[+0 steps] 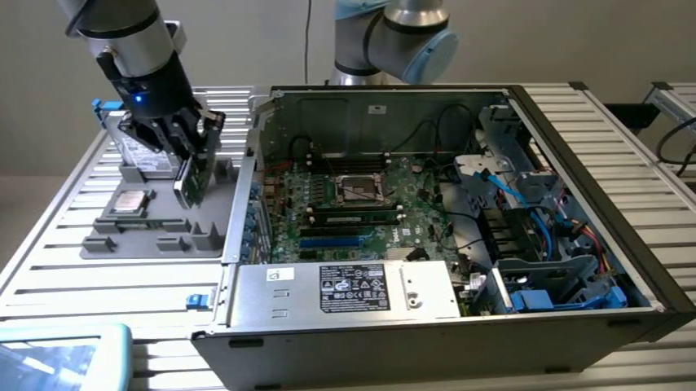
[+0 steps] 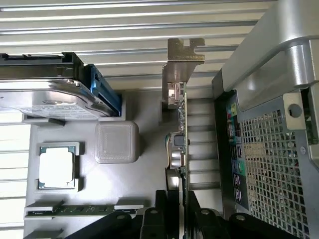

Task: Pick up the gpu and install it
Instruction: 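Pick up the gpu and move the gpu toward the slot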

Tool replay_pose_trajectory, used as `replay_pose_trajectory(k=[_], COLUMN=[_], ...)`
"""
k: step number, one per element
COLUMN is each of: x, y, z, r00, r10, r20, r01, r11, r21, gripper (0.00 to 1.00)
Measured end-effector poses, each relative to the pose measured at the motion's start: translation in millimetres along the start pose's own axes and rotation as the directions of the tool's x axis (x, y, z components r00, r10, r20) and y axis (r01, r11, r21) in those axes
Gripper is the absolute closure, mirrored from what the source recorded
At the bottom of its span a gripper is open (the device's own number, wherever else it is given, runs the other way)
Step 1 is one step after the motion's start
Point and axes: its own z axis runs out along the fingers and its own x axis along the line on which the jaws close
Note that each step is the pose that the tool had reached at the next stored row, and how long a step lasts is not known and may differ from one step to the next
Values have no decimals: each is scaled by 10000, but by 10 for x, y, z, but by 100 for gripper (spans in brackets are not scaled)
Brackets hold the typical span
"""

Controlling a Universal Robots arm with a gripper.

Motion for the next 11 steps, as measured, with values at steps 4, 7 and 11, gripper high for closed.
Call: replay_pose_trajectory(k=[4, 7, 11], x=[2, 1, -2], y=[25, 44, 69], z=[-178, -313, -495], r00=[10000, 10000, 10000], r10=[1, 2, 2], r20=[1, 1, 1], r01=[-1, -2, -2], r11=[10000, 10000, 10000], r21=[-1, 0, 0], gripper=[73, 73, 73])
